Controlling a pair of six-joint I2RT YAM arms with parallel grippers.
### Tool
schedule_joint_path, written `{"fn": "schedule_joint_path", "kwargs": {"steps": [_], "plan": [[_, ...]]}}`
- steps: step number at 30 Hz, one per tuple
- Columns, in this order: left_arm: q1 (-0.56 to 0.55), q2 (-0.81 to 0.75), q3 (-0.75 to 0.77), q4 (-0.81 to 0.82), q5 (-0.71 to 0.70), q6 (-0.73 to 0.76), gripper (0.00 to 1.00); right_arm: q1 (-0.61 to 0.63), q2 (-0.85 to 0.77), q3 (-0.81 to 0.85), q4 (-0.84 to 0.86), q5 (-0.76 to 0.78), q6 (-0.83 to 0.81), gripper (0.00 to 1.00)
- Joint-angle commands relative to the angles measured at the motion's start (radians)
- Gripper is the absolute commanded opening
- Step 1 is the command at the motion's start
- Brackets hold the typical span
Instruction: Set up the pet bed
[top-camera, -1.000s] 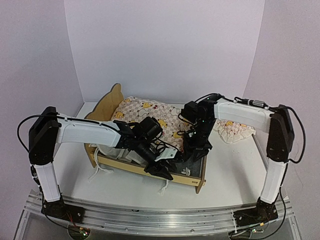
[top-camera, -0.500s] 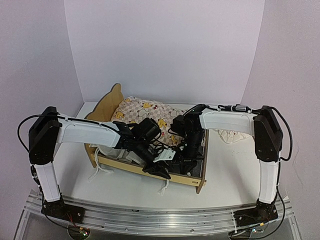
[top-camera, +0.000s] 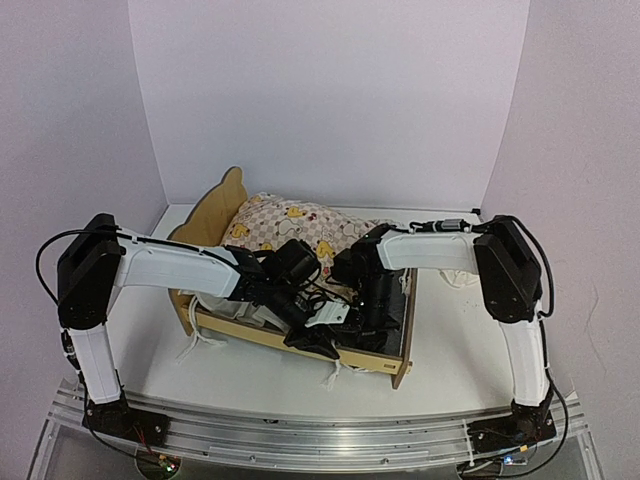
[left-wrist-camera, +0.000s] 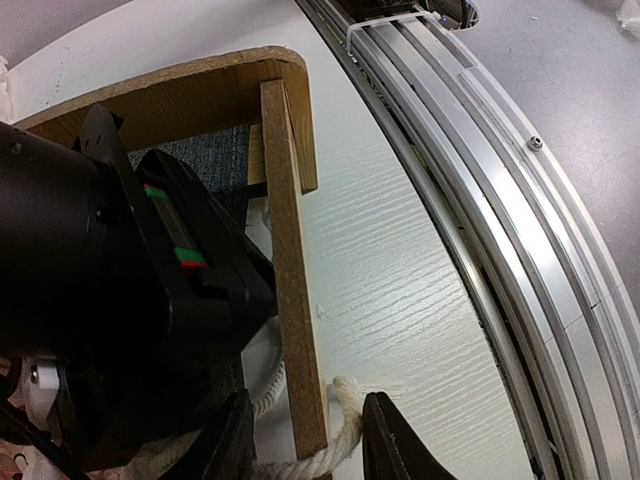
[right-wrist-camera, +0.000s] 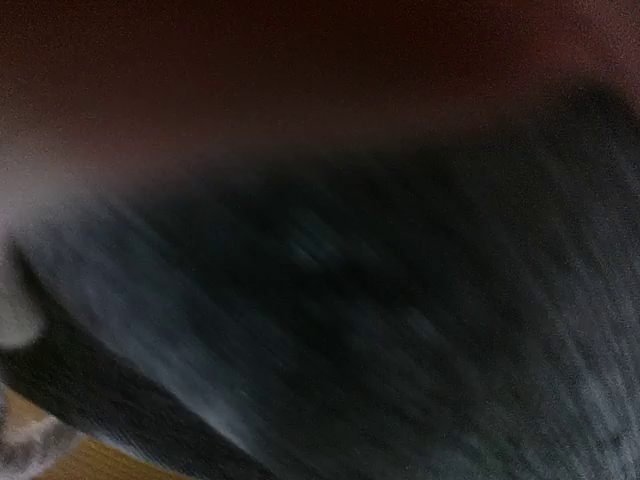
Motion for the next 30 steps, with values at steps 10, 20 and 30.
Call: {"fn": "schedule_joint_path", "kwargs": {"steps": [10,20,30], "plan": [[0.006,-0.010,-0.001,0.025,-0.014,0.014,0.38,-0.003,-0.094,0.182,-0.163,0.094,-0.022,0.26],[0.007,-0.032,0.031,-0.016,0.028,0.018,0.41,-0.021,-0.300,0.228,-0.221,0.211,0.056,0.43],[0.007,-0.073,0.205,-0.195,0.164,-0.016,0.58,-0.139,-0.502,-0.154,-0.057,0.441,0.228,0.66]]}}
